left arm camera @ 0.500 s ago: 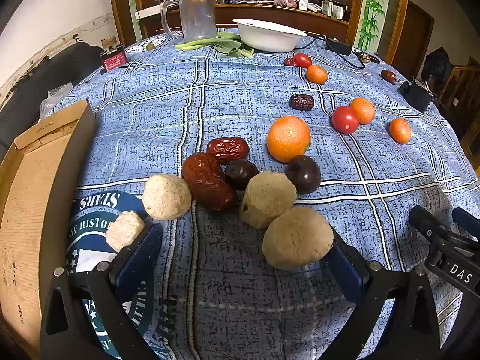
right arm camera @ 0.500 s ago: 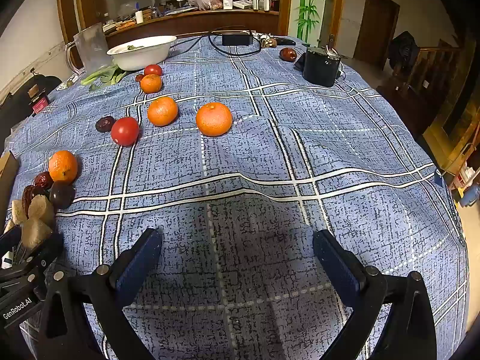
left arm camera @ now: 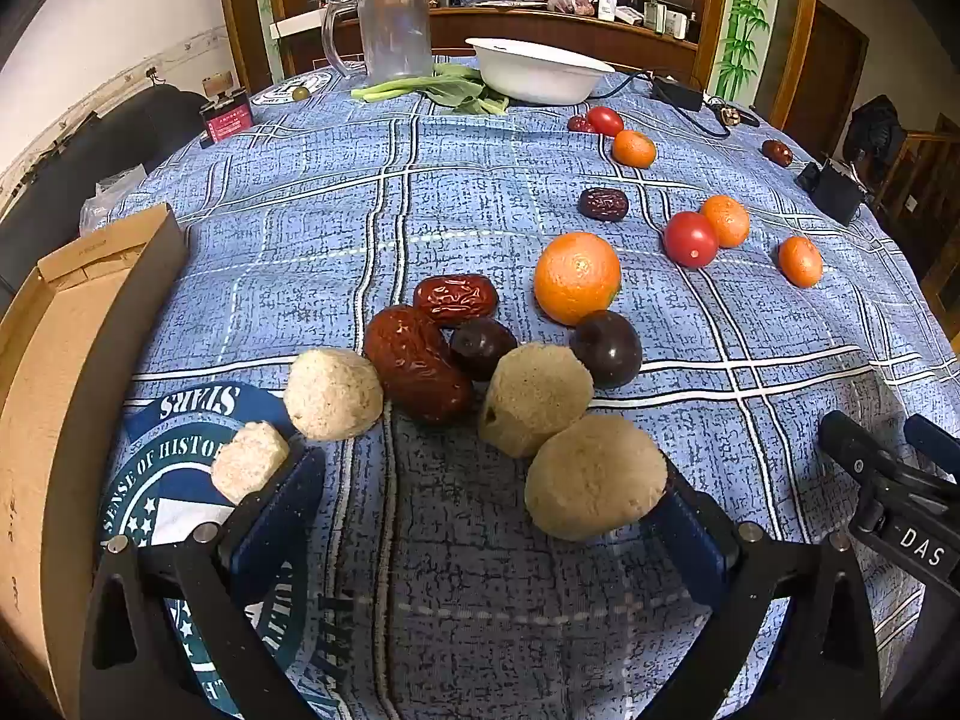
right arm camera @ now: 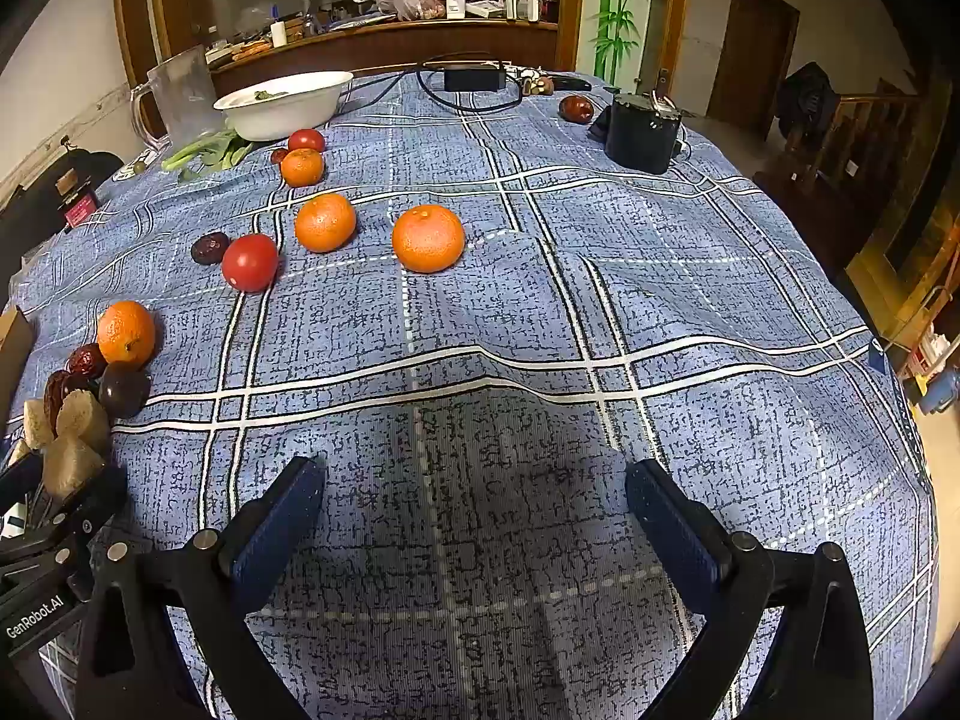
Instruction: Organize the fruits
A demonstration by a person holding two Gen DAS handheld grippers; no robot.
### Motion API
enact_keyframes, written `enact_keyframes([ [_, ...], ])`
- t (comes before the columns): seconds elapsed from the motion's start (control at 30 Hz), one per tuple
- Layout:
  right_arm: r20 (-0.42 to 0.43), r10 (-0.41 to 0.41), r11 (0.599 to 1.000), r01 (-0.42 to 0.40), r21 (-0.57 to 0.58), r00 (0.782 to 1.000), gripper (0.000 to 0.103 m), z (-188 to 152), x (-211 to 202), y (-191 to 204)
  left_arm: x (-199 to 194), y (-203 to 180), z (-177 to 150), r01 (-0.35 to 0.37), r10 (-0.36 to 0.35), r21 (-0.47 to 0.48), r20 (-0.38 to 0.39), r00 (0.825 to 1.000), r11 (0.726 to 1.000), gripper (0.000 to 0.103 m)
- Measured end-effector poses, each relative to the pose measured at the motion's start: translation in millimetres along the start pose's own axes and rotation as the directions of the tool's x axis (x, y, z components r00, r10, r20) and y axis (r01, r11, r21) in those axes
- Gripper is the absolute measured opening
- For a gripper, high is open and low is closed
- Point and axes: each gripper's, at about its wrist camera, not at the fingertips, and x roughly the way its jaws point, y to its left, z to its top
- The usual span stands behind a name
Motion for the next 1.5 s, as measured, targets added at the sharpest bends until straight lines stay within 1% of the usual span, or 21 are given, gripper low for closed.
enact_keyframes([
  [0.43,0.0,0.0,1.0,0.0,0.0,1.0,0.102,-0.1,0.0,0.2,0.1,-0.4,0.6,0.001,-0.001,0.009,-0.008,1.0,1.0,0.103],
  [0.5,-0.01,0.0,1.0,0.0,0.005,1.0,0.102,0.4,0.4,0.5,0.4,0.6,2.2,0.017,-0.016,0.028,-0.034,0.999,0.999,0.103],
  [0.63,-0.066,-0.007,1.0,0.008,0.017,0.998,0.102,1.8,3.4,0.4,0.9,0.1,3.5,0.049,-0.044,0.071,-0.067,0.997,0.996,0.103],
  [0.7,-0.071,-0.003,1.0,0.004,0.014,0.997,0.102,3.4,2.6,1.0,-3.2,1.9,1.5,0.068,-0.059,0.089,-0.093,0.994,0.994,0.103],
  [0.73,-0.078,0.0,1.0,0.001,0.018,0.997,0.102,3.7,1.8,0.8,-6.0,3.2,-0.3,0.074,-0.065,0.09,-0.099,0.993,0.993,0.102],
  [0.77,-0.081,0.003,1.0,-0.001,0.023,0.997,0.102,2.9,0.4,1.2,-11.3,5.5,-3.0,0.087,-0.079,0.085,-0.095,0.992,0.993,0.096],
  [0.8,-0.076,0.012,0.999,-0.009,0.037,0.997,0.102,-1.4,-4.7,-1.8,-16.8,7.7,-7.6,0.102,-0.096,0.08,-0.085,0.992,0.992,0.088],
  [0.87,-0.035,0.032,0.997,-0.03,0.064,0.999,0.102,-7.1,-17.5,-4.8,-30.8,12.4,-12.7,0.119,-0.116,0.078,-0.053,0.992,0.99,0.082],
  [0.97,0.051,0.037,0.996,-0.041,0.077,0.998,0.102,-13.6,-47.7,-4.1,-63.2,21.8,-22.6,0.109,-0.113,0.077,0.048,0.992,0.991,0.082],
  [1.07,0.131,0.037,0.995,-0.048,0.082,0.991,0.102,-24.5,-77.6,-0.6,-89.7,27.1,-28.5,0.111,-0.12,0.089,0.099,0.988,0.99,0.082],
  [1.2,0.195,0.04,0.994,-0.058,0.088,0.98,0.102,-41.8,-105.4,6.0,-128.9,34.6,-38.2,0.067,-0.087,0.106,0.2,0.976,0.992,0.082],
  [1.3,0.222,0.045,0.994,-0.065,0.083,0.974,0.102,-55.3,-119.6,13.5,-148.2,42.5,-46.0,0.064,-0.084,0.093,0.235,0.968,0.994,0.082],
  [1.5,0.246,0.077,0.996,-0.085,0.025,0.966,0.103,-68.5,-137.9,31.6,-161.4,55.7,-59.1,0.044,-0.064,0.087,0.245,0.968,0.995,0.082],
])
